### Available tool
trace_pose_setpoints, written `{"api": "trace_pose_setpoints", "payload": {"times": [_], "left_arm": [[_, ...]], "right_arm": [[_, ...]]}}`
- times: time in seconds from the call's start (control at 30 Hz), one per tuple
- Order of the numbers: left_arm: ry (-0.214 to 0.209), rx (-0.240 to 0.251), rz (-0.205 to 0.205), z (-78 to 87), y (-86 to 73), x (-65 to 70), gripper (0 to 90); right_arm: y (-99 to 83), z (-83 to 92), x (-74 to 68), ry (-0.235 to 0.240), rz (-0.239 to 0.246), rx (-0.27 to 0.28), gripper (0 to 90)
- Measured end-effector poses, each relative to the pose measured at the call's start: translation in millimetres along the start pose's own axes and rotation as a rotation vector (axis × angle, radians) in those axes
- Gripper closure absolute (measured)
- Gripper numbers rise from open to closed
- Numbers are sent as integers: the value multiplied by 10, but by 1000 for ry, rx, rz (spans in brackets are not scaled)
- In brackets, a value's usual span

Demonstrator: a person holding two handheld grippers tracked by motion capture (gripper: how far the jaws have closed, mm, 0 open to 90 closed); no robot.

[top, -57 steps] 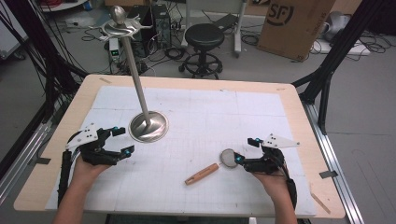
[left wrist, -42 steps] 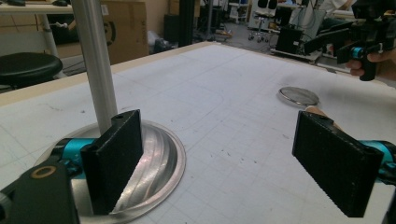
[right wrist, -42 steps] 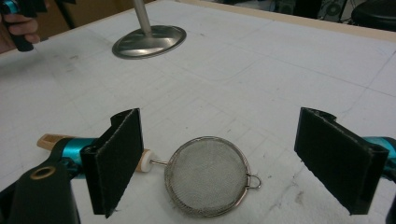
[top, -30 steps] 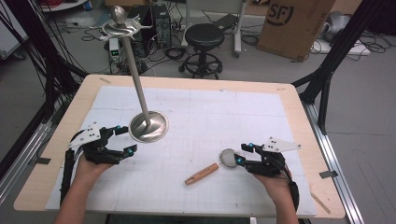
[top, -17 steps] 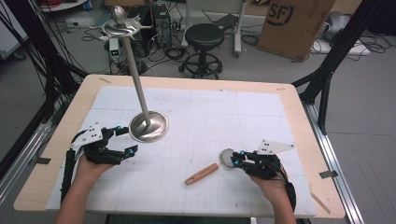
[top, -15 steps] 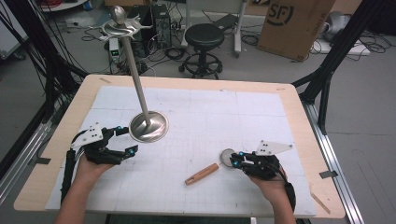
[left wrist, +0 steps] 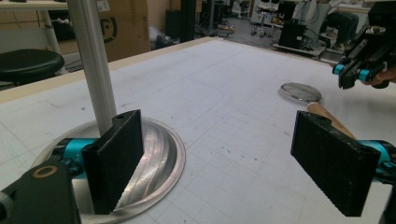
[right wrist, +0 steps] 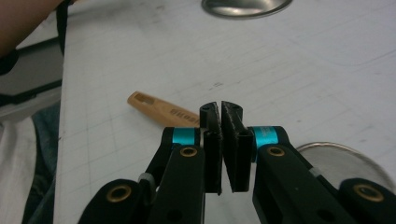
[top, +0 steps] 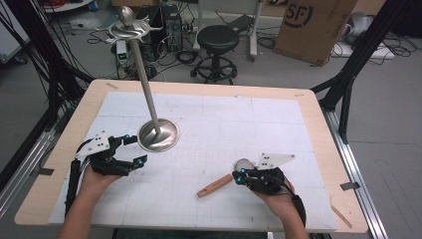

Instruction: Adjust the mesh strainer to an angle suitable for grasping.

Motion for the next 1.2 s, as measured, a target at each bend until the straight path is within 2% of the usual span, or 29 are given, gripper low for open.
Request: {"api": "trace_pose_setpoints", "payload": {"times": [0.33, 0.4, 0.5, 0.73, 0.9, 1.0, 1.2], "left_arm": [[0, -3, 4, -2, -7, -6, 177], [1, -6, 6, 1, -10, -10, 177], [0, -10, 8, -2, -18, -14, 177], [-7, -17, 8, -7, -28, -16, 176], [-5, -17, 12, 4, -25, -23, 176], [-2, -13, 13, 20, -17, -30, 176], [2, -17, 15, 27, -22, -38, 176]], "right_arm": [[-50, -387, -225, 72, 38, -122, 869], [-47, -440, -267, 80, 55, -130, 869], [-31, -493, -334, 108, 50, -137, 869], [-35, -604, -403, 104, 55, -182, 871], [-35, -627, -399, 90, 32, -185, 872], [-36, -660, -409, 82, 42, -192, 874], [48, -703, -377, 35, 28, -183, 882]]}}
Point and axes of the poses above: each handheld gripper's, and its own axes: z roughly backward along the jaws, y roughly out of its top, x roughly to its right, the point moved 4 cm from there along -z, roughly forward along the jaws, and after that the axes turned 9 degrees about -z, right-handed, at the moved point
